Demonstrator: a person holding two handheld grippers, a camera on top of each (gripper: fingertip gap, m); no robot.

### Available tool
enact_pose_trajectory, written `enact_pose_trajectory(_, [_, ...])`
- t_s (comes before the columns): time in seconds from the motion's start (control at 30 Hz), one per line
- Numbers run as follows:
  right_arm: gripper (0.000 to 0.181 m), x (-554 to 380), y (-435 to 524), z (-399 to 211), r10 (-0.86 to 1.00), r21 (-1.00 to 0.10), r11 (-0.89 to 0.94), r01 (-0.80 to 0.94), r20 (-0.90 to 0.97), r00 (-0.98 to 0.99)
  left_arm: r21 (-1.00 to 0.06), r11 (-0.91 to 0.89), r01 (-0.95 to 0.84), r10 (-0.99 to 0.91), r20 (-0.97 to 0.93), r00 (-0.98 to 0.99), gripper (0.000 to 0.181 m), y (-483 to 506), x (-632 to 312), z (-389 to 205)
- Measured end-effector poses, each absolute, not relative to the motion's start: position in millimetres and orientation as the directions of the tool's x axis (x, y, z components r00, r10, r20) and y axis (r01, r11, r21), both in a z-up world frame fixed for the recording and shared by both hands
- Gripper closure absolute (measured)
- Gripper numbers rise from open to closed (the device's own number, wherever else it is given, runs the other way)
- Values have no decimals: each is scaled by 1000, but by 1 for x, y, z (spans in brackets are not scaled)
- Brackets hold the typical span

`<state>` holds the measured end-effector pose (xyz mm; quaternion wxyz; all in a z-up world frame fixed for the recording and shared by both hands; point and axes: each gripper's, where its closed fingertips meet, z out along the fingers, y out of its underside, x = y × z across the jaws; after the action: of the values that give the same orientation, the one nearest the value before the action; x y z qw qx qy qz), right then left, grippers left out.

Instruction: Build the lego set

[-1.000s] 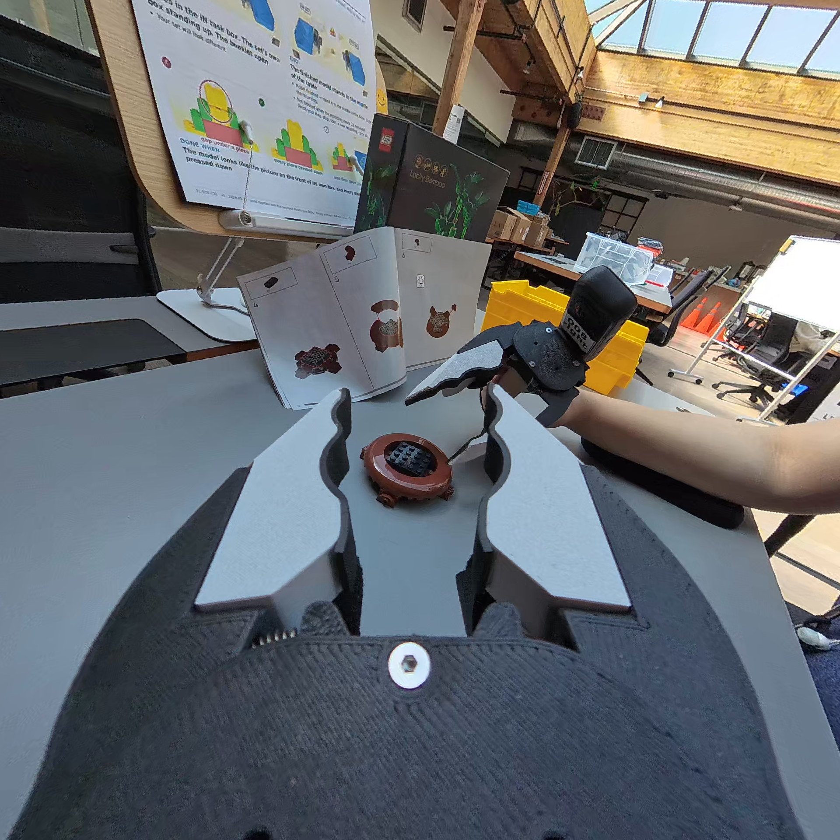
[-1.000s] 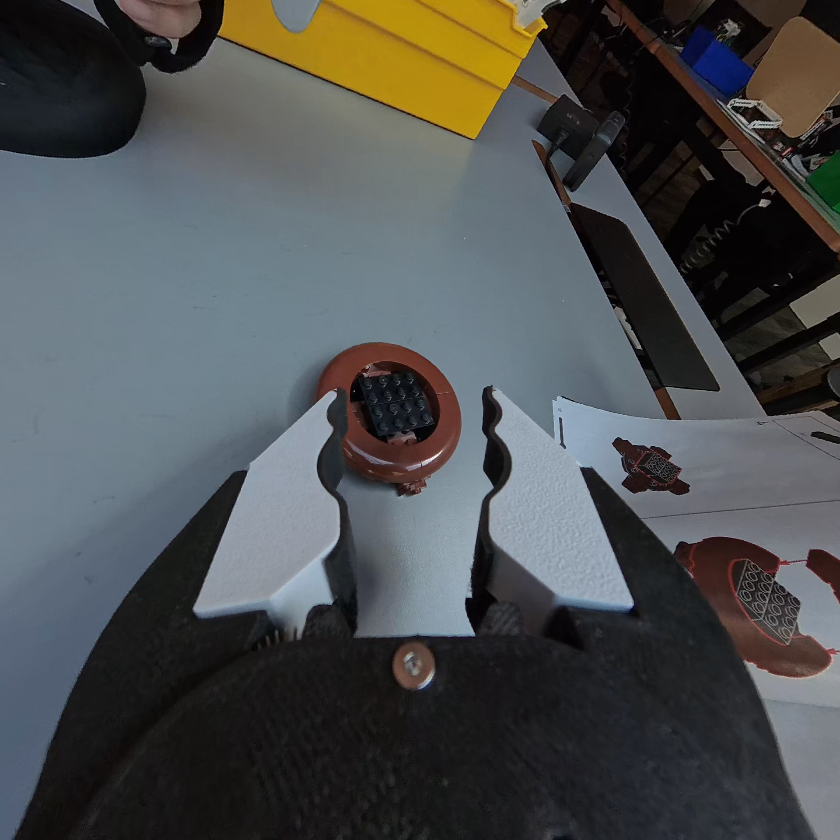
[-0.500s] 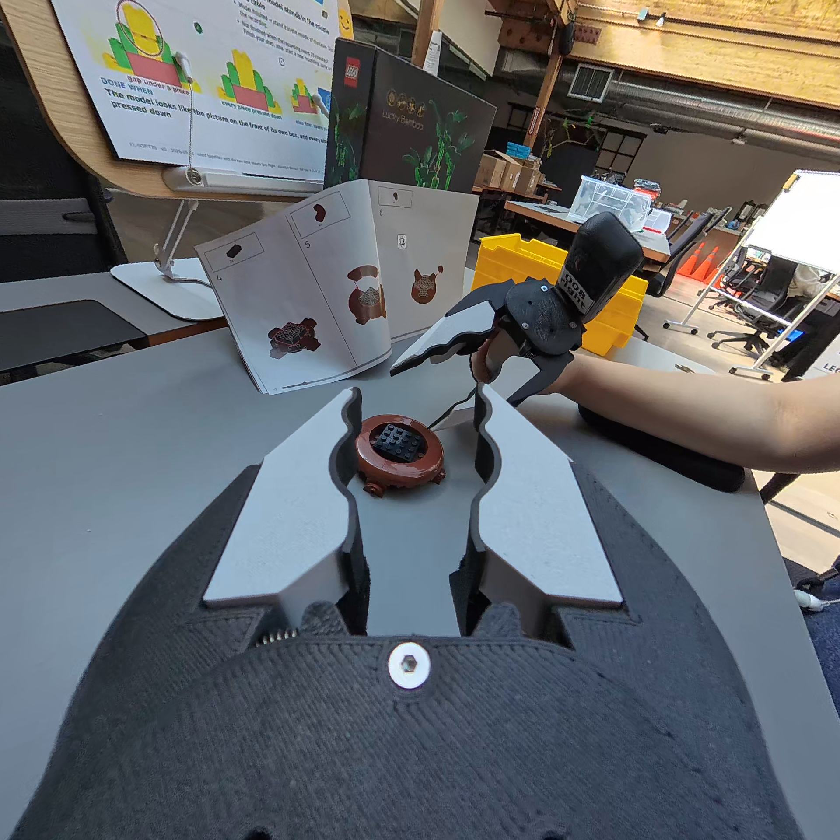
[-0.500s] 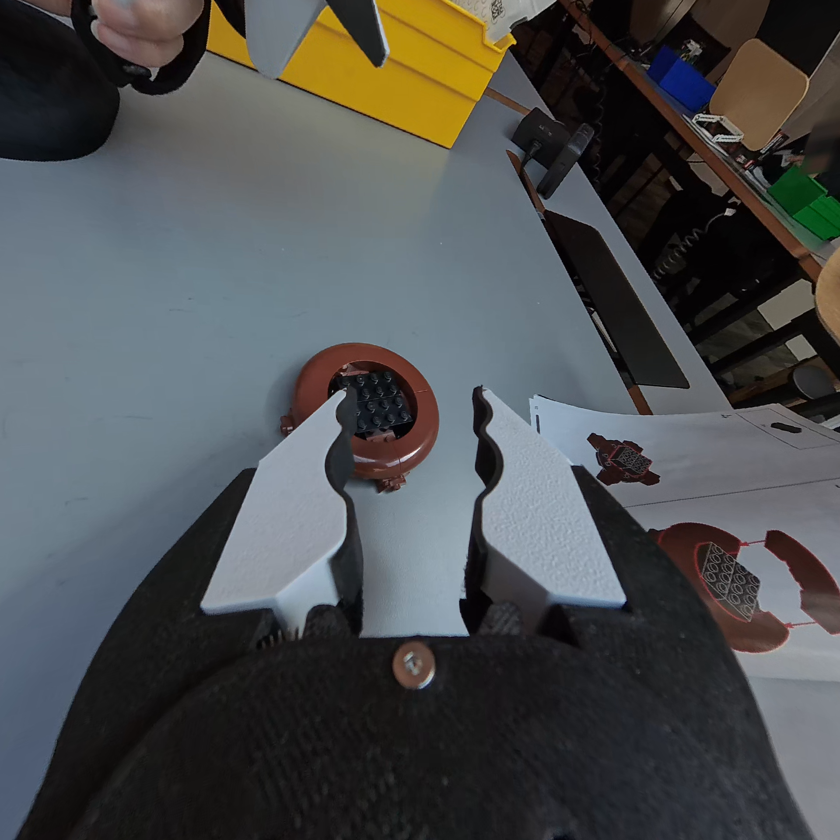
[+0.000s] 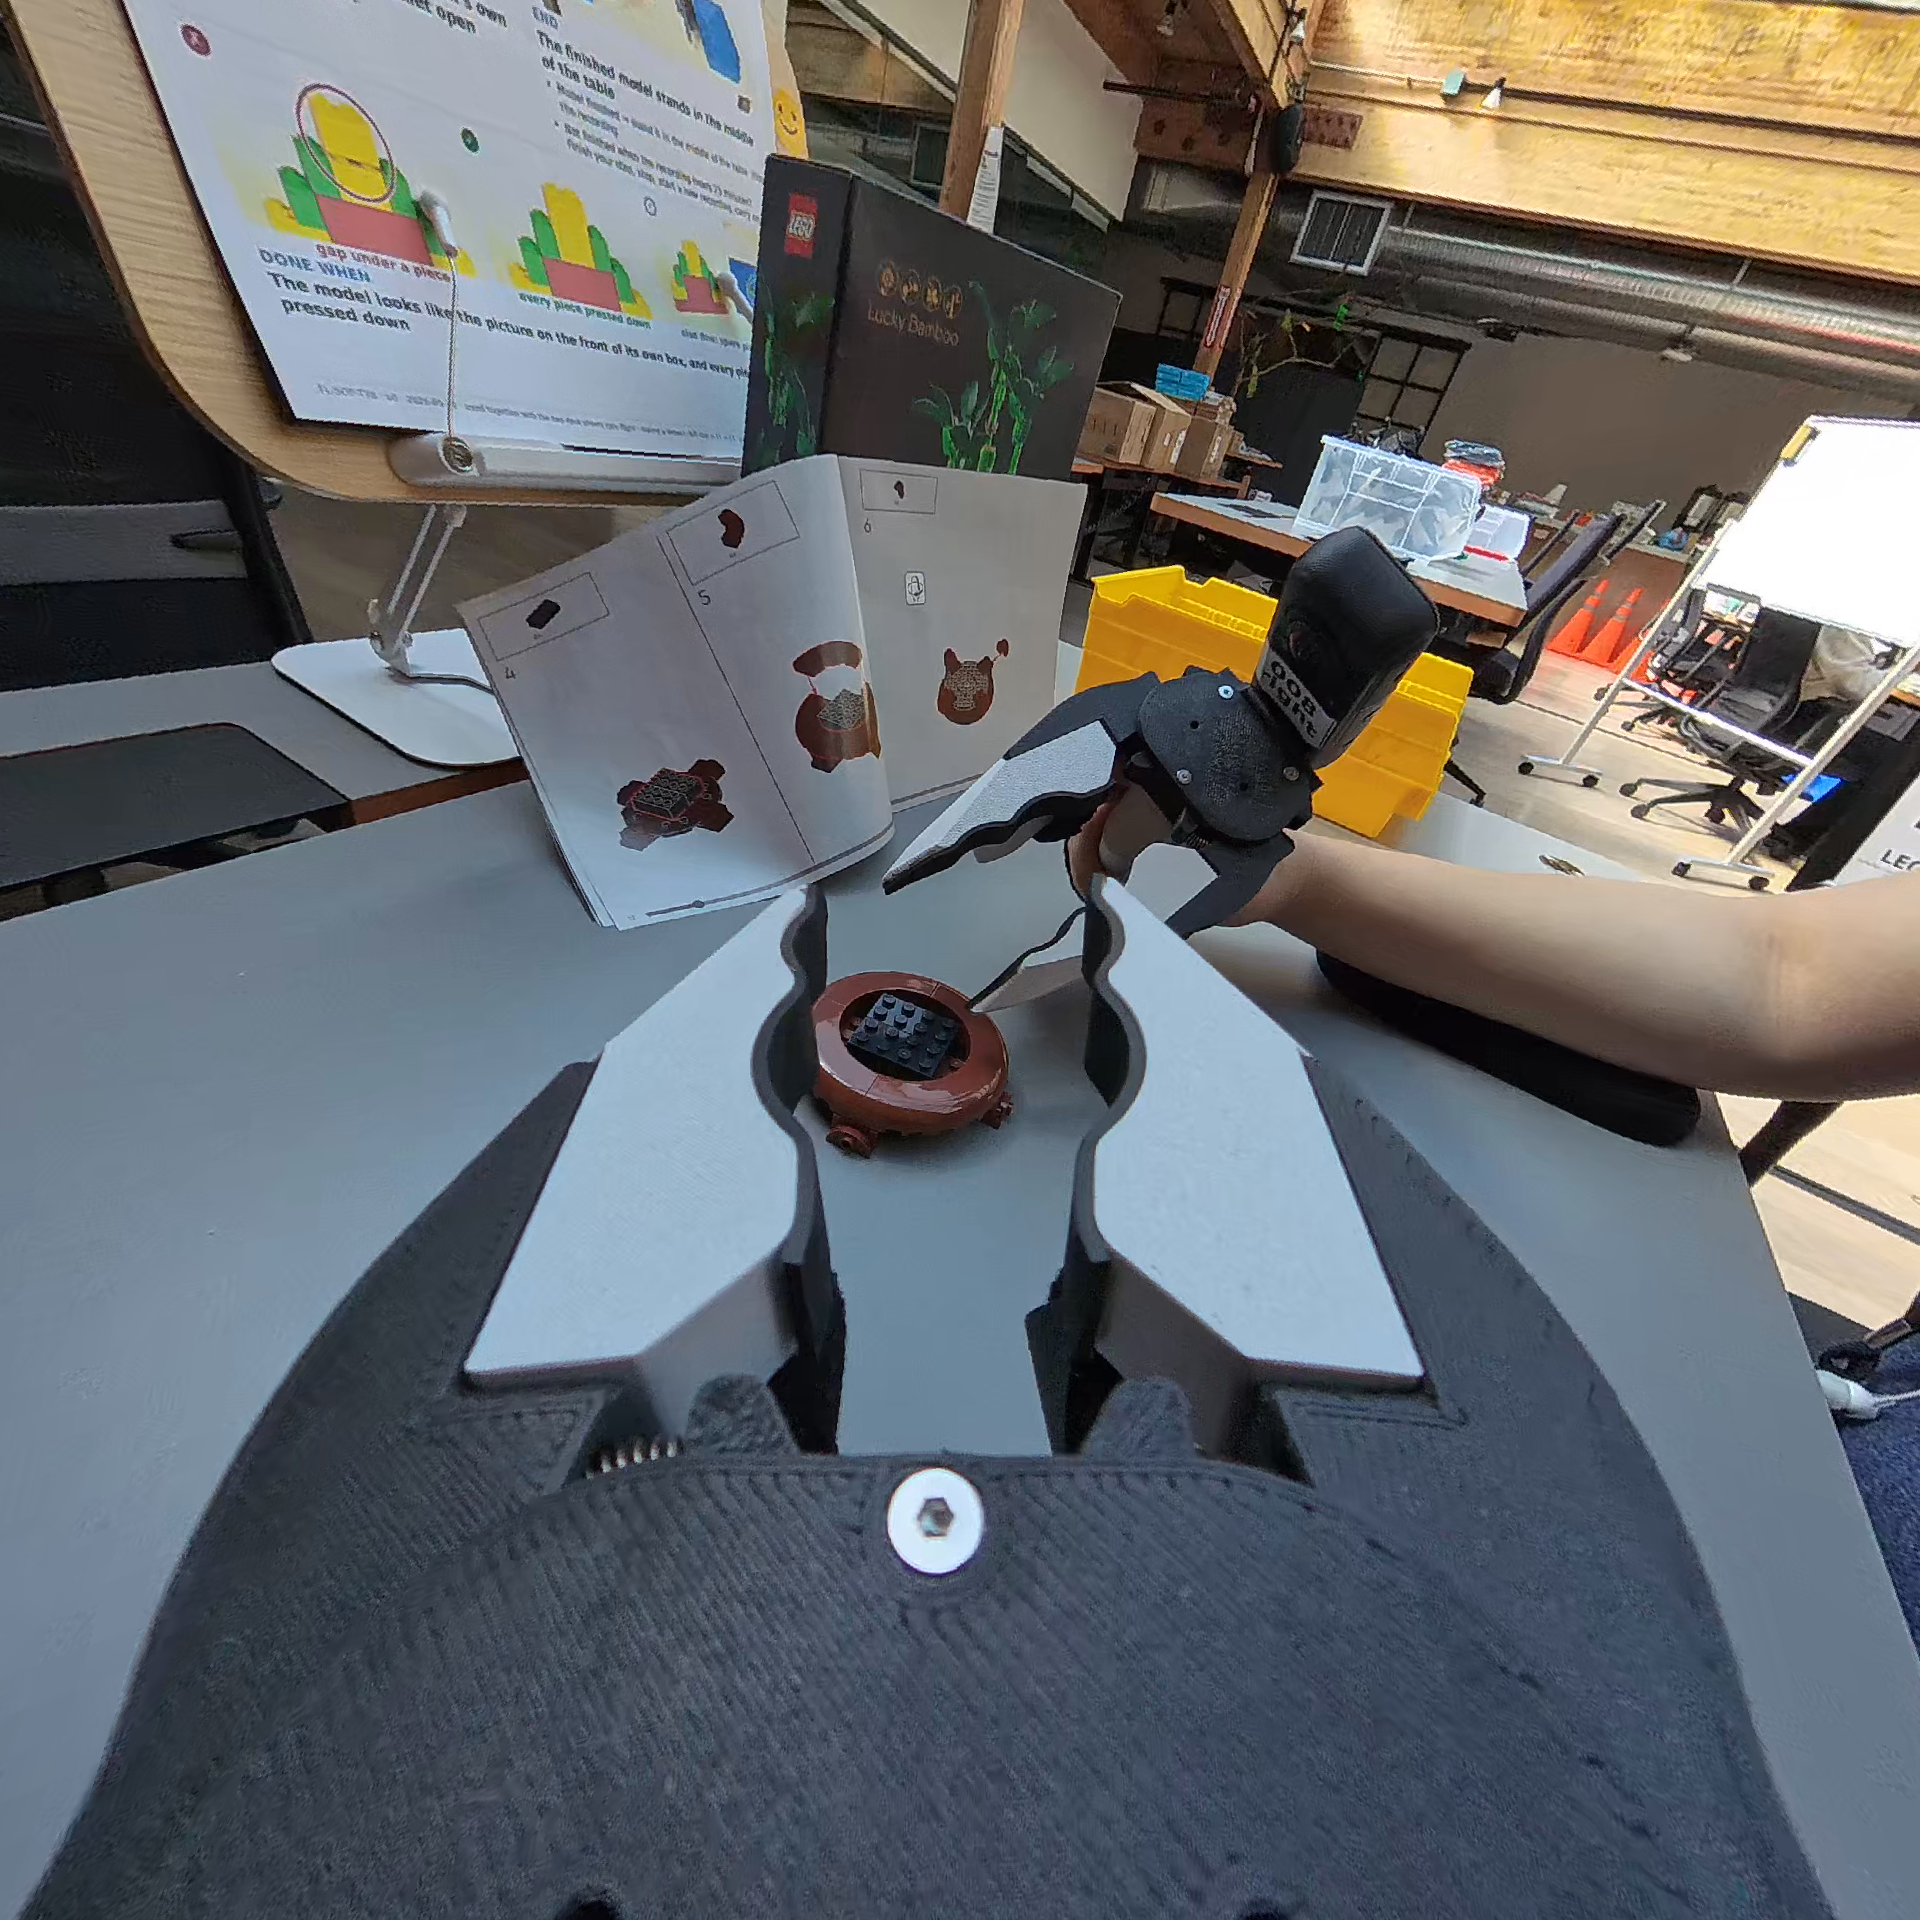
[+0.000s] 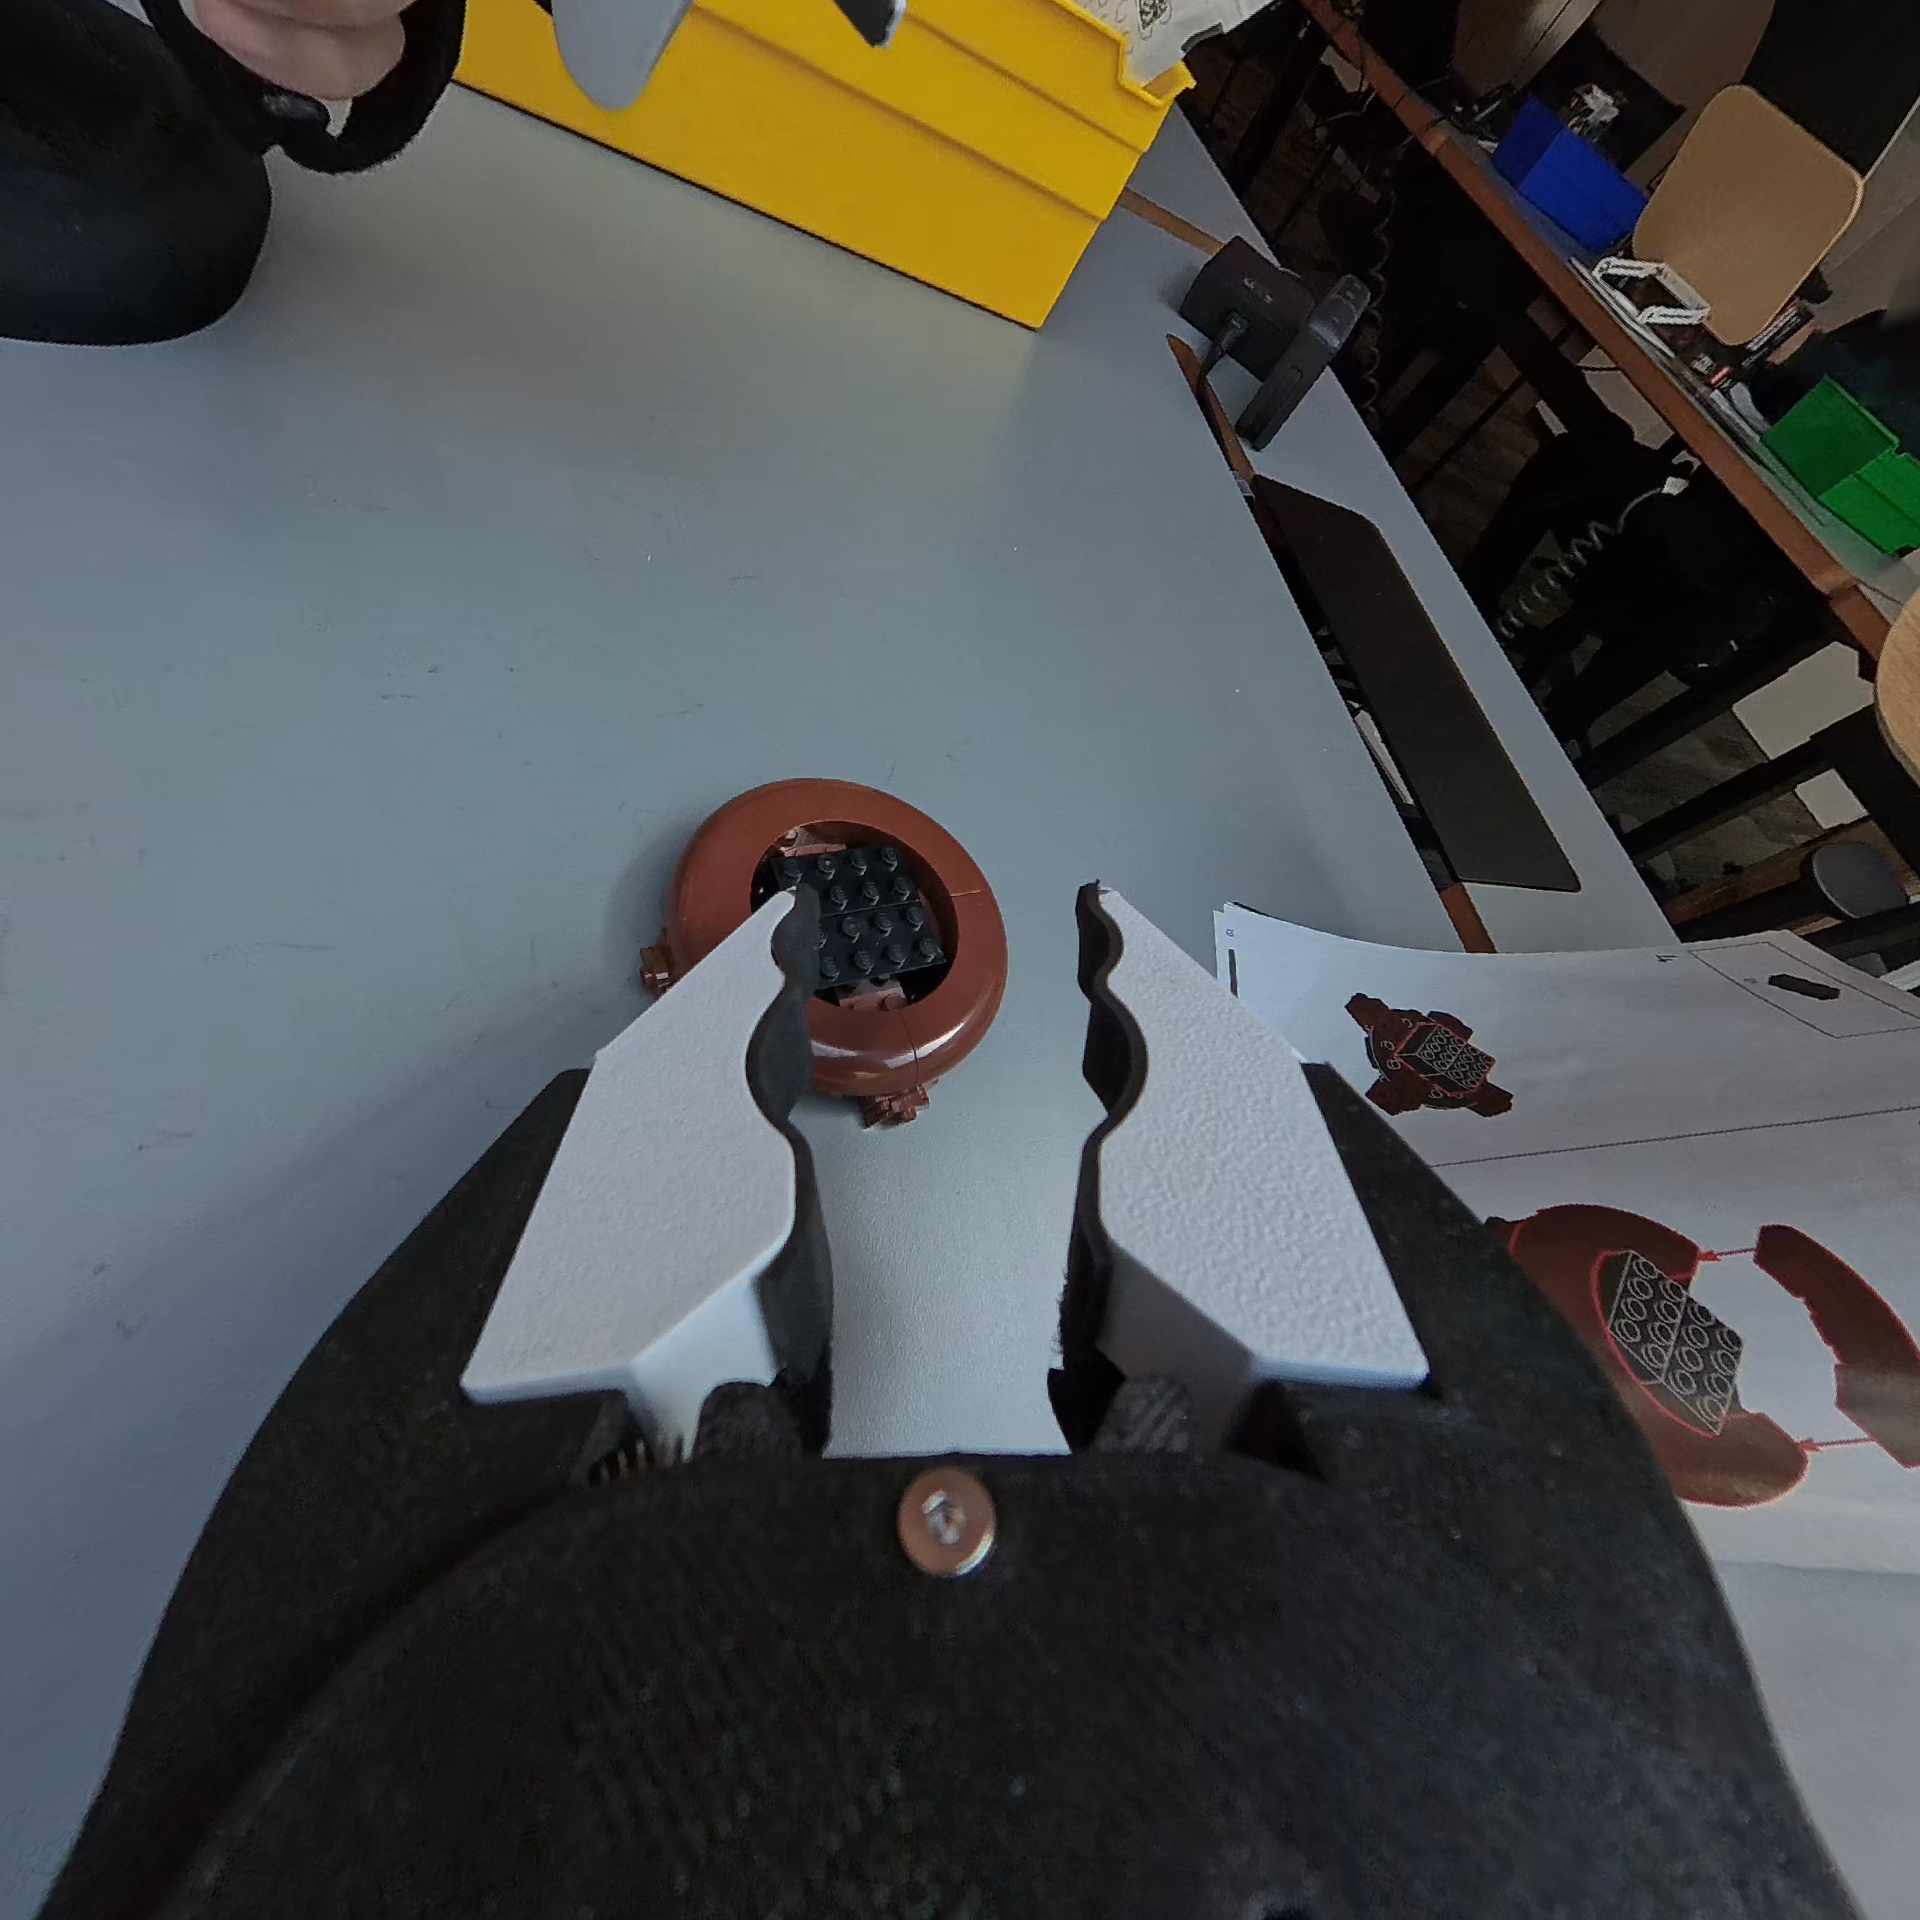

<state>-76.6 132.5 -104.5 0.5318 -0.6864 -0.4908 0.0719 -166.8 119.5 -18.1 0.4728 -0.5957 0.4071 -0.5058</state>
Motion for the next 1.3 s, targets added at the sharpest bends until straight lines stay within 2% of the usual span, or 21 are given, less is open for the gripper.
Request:
enact_pose_trajectory(0.37, [131,-79,134,-109,763,-797,36,603,412,498,-972,-236,7,-959,234,161,133,121,-168,-18])
enact_pose_trajectory(0.43, [114,-79,136,-113,771,-806,5,592,380,511,-970,-245,-2,-958,241,156,133,121,-166,-21])
enact_pose_trajectory(0.53, [91,-84,133,-118,821,-854,-94,512,224,524,-968,-252,-18,-957,247,151,132,121,-163,-24])
enact_pose_trajectory(0.63, [79,-81,138,-120,819,-864,-145,483,169,549,-967,-254,-27,-958,248,141,132,118,-161,-24])
enact_pose_trajectory(0.87, [79,-86,137,-144,843,-797,-230,558,123,523,-965,-257,-50,-962,250,111,130,110,-155,-28])
enact_pose_trajectory(1.0, [94,-88,132,-154,855,-762,-311,568,37,517,-959,-273,-72,-959,266,96,129,108,-149,-32])
enact_pose_trajectory(1.13, [96,-87,131,-155,857,-759,-332,559,4,515,-958,-258,-124,-963,246,108,129,106,-144,-43])
enact_pose_trajectory(1.3, [97,-88,125,-151,861,-766,-372,524,-73,504,-965,-124,-232,-989,101,107,111,99,-130,-63])
